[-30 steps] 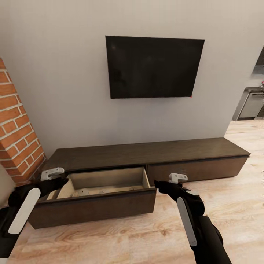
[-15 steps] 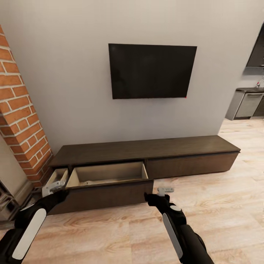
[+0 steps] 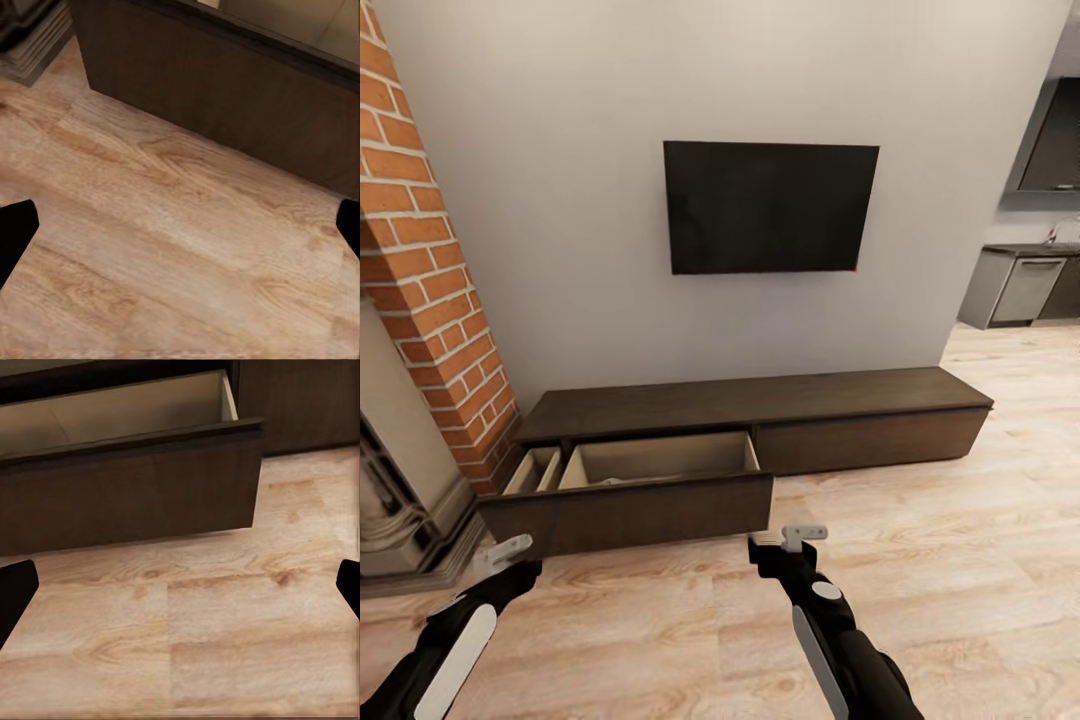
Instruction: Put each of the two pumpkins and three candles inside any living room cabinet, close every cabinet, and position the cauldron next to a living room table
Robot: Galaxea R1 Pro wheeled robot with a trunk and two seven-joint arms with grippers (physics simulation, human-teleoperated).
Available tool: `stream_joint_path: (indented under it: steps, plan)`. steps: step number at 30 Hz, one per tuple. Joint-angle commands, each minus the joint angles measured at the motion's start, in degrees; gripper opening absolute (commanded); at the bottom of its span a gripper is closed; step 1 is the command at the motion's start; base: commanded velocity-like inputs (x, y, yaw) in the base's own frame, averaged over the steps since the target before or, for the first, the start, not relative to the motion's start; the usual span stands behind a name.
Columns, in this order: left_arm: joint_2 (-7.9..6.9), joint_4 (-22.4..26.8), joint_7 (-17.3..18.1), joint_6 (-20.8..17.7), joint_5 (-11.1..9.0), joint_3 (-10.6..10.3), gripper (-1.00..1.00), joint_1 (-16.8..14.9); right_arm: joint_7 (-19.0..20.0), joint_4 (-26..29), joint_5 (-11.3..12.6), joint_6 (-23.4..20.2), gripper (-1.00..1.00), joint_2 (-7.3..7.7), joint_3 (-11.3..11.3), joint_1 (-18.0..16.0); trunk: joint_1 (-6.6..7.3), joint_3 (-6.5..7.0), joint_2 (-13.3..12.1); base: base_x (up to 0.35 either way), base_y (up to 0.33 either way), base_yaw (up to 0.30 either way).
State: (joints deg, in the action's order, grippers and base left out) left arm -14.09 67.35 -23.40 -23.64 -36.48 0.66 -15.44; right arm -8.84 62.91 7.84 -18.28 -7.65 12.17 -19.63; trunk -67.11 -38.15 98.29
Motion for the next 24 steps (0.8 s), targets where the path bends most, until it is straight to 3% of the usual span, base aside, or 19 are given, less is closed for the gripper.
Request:
stream_joint_path:
  steps: [1,8,13,18,21,24]
  plan:
    - [0.33,-1.7,-0.4,0.8,-0.6,-0.2,1.00,0.0,-0.6,-0.5,0.6,0.8,1.00,-0.01,0.2,0.0,0.26,0.16,-0.4,-0.234,0.000,0.006]
    - [1.36,-8.8,0.0,4.9,-0.4,-1.8,1.00,-0.1,-0.7,-2.5,0.5,2.2,1.00,-0.12,0.7,0.0,1.80,1.50,-3.2,-0.096,0.000,0.002]
    - [1.96,-10.5,0.2,7.0,-0.5,-3.1,1.00,-0.1,-0.8,-4.7,0.5,3.0,1.00,-0.12,0.7,0.0,2.46,2.04,-4.4,-0.005,0.000,0.000]
    - [2.08,-12.6,0.4,14.7,-0.4,-5.3,1.00,-0.1,-0.9,-10.2,0.0,7.3,1.00,-0.15,1.0,0.0,2.46,2.04,-4.4,0.000,0.000,0.000]
    - [2.06,-15.7,0.4,19.7,-0.5,-9.8,1.00,-0.1,-0.9,-13.4,-0.2,10.2,1.00,-0.22,1.3,0.0,2.46,2.04,-4.4,0.000,0.000,0.000]
    - [2.10,-20.6,0.4,26.2,-0.5,-15.7,1.00,-0.1,-1.0,-15.4,-0.3,12.3,1.00,-0.26,1.6,0.0,2.46,2.04,-4.4,0.000,0.000,0.000]
